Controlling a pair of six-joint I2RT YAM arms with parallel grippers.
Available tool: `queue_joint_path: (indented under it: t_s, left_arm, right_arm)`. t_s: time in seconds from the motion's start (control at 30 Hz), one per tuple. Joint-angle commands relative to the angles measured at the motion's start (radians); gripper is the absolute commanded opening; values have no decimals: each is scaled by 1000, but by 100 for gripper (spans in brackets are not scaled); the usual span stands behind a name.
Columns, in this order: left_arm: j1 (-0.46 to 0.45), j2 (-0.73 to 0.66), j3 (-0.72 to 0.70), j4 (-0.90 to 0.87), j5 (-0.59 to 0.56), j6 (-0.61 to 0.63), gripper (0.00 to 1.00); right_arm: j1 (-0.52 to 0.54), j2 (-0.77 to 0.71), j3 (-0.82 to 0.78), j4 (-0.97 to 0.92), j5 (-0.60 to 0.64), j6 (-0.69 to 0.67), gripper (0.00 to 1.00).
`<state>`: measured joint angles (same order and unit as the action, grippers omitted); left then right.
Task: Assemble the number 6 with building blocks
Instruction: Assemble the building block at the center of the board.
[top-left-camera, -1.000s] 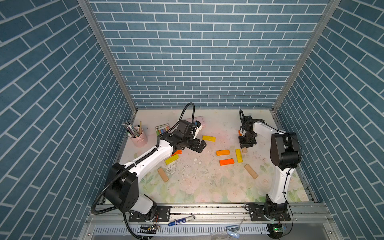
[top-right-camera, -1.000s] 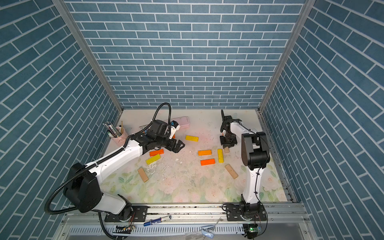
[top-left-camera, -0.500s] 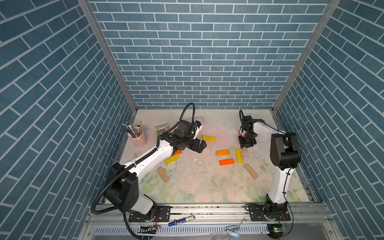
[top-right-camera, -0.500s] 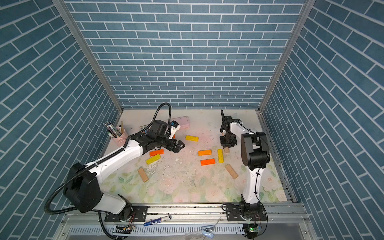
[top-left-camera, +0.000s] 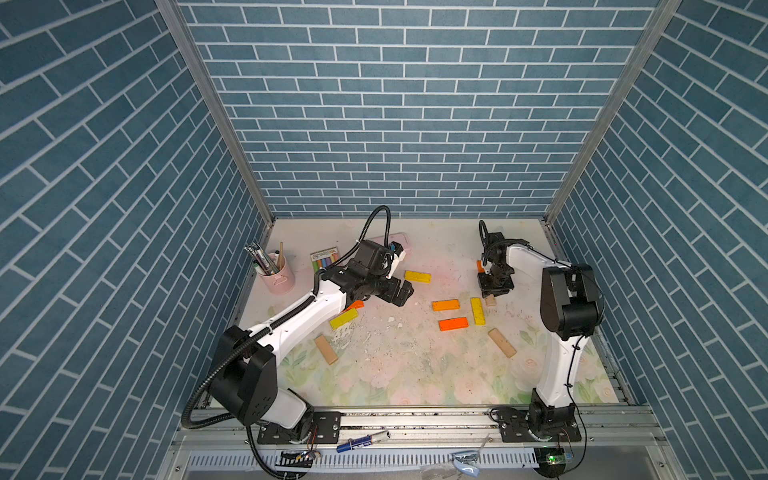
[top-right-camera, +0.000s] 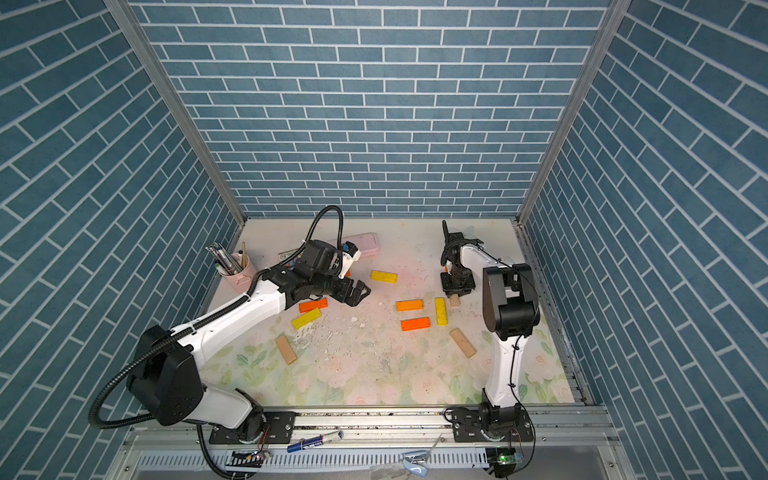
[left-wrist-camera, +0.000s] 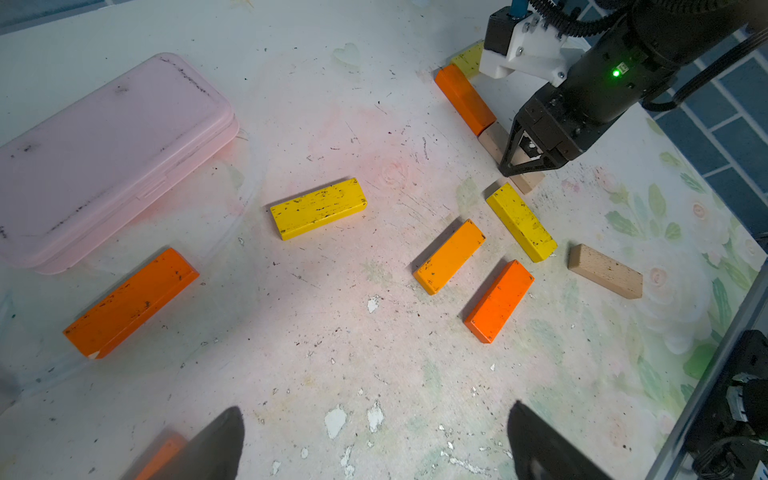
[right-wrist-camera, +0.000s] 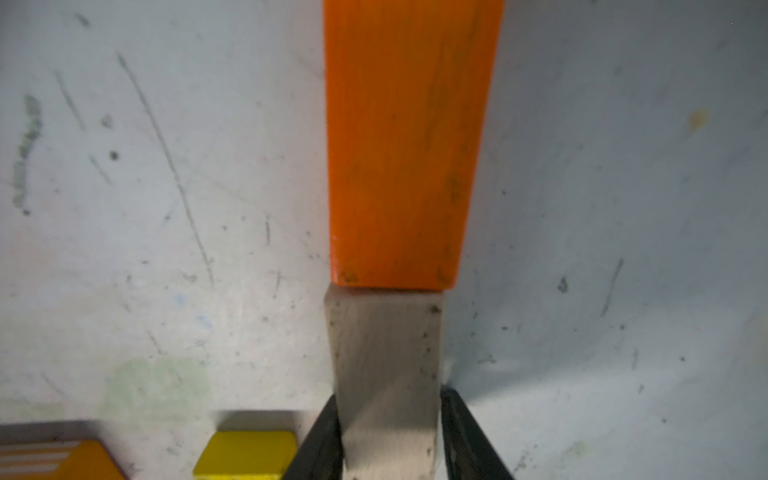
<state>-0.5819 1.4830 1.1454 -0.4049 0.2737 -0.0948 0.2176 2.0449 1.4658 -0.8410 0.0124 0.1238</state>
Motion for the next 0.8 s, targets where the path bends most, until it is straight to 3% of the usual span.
queue_joint_path:
  t_s: [0.0, 0.77]
  left_arm:
    - [-9, -26, -5, 12, -2, 2, 99]
    - [-12, -26, -6, 12, -5, 5, 99]
  right_arm:
    - [2, 43, -15, -30, 32, -15, 36]
    - [5, 78, 27, -39, 28, -10, 32]
